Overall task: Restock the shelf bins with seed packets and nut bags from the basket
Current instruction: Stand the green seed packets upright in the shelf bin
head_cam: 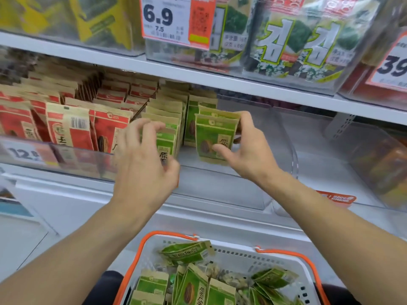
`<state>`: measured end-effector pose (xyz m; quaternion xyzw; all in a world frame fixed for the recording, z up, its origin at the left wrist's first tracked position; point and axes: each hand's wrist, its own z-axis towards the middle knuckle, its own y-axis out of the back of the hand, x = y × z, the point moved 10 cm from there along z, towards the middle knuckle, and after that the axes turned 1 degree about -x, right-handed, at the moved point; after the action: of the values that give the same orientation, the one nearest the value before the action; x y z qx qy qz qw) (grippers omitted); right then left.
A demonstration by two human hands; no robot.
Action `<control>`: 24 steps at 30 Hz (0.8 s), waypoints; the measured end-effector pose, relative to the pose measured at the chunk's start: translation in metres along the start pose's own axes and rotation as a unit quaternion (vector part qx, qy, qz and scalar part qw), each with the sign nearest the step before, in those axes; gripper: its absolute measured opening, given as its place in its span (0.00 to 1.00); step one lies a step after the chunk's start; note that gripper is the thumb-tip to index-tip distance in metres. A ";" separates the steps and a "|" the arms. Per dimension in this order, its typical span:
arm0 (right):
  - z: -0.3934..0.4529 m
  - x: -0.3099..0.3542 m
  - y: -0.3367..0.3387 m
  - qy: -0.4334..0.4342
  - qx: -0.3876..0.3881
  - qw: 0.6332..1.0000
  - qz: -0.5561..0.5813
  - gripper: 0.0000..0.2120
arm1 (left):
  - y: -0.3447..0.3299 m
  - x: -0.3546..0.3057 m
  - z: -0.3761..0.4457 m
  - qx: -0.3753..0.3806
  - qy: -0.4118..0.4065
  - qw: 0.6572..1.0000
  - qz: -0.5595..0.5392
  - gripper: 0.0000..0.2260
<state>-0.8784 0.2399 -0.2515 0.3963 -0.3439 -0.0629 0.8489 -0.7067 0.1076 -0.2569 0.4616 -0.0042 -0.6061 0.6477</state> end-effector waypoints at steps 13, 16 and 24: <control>0.070 -0.056 -0.085 -0.066 0.018 0.995 -0.075 0.35 | -0.015 0.007 -0.005 0.071 -0.022 0.997 0.035 0.30; 0.069 -0.059 -0.077 -0.084 -0.017 0.996 -0.019 0.31 | -0.017 0.009 -0.004 0.075 -0.014 0.997 0.033 0.31; 0.066 -0.066 -0.088 -0.121 0.010 0.992 -0.017 0.32 | -0.020 0.007 -0.001 0.073 0.004 0.997 0.019 0.31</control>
<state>-0.9558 0.1635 -0.3202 0.3998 -0.4378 -0.1218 0.7960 -0.7204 0.1059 -0.2733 0.5100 -0.0542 -0.5901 0.6235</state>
